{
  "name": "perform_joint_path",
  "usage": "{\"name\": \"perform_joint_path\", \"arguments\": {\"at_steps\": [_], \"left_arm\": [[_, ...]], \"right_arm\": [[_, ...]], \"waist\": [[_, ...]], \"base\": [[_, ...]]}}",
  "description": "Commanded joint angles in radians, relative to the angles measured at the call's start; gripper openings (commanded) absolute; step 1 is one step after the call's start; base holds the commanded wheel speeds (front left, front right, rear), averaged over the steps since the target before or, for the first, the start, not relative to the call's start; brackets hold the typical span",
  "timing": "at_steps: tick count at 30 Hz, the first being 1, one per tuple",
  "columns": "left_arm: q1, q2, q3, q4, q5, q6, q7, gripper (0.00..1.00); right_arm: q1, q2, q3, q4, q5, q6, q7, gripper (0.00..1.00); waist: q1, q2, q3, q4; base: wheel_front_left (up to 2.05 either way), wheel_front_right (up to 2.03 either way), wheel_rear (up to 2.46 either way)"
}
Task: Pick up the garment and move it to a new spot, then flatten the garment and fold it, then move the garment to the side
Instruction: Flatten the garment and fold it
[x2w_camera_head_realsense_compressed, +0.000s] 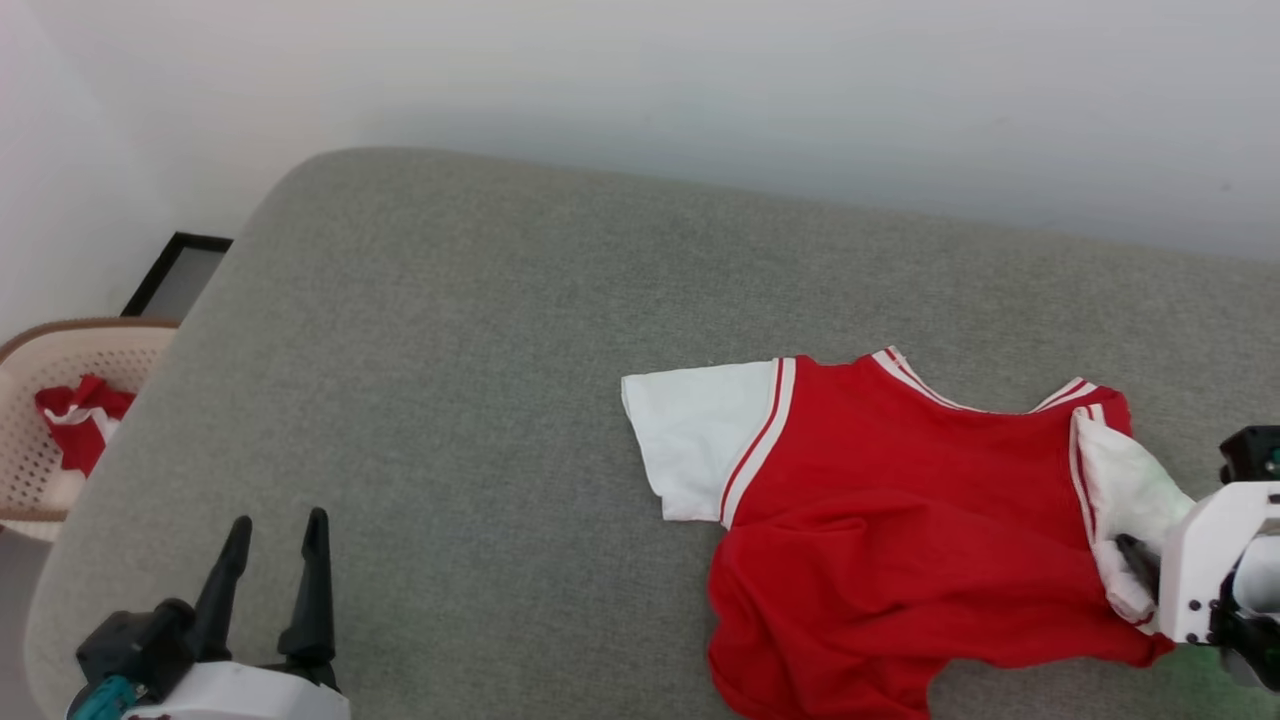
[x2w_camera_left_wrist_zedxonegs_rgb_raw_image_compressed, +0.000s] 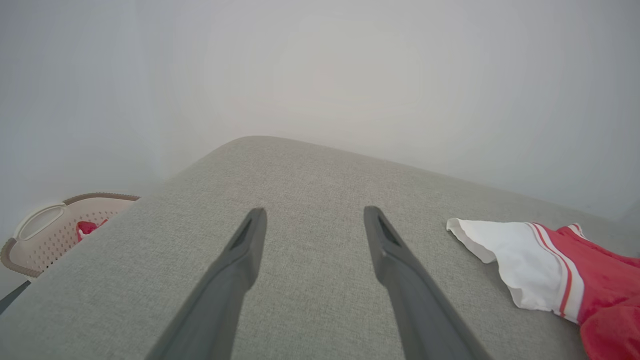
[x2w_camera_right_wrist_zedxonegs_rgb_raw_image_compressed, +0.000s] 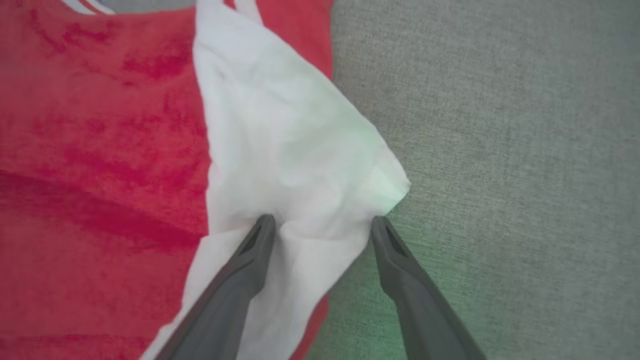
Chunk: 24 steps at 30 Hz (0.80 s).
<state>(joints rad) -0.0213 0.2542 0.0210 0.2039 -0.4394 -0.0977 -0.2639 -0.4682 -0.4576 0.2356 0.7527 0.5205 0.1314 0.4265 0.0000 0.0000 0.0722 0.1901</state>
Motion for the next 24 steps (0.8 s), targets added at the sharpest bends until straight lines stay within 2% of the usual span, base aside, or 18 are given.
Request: {"name": "perform_joint_path", "arguments": {"at_steps": [1,7,13,24], "left_arm": [[-0.006,0.009,-0.001,-0.001,0.004,-0.004,0.005,1.00],[-0.007,0.033,-0.018,-0.028,-0.007,-0.008,0.050,1.00],[-0.025,0.063,-0.041,-0.069,-0.031,-0.018,0.128,1.00],[-0.109,0.116,-0.073,-0.104,-0.086,-0.025,0.289,1.00]], "right_arm": [[-0.013,0.011,0.013,0.012,0.013,-0.001,-0.007,1.00],[-0.009,-0.003,0.031,-0.017,0.063,-0.002,-0.037,1.00],[0.028,-0.018,0.036,-0.098,0.089,-0.001,-0.087,1.00],[0.109,0.013,-0.044,-0.272,0.010,-0.001,-0.263,1.00]], "waist": [[0.0000,0.0000,-0.010,-0.010],[0.0000,0.0000,-0.038,-0.044],[0.0000,0.0000,-0.064,-0.088],[0.0000,0.0000,-0.083,-0.170]], "base": [[0.00,0.00,0.00],[0.00,0.00,0.00],[0.00,0.00,0.00],[0.00,0.00,0.00]]}}
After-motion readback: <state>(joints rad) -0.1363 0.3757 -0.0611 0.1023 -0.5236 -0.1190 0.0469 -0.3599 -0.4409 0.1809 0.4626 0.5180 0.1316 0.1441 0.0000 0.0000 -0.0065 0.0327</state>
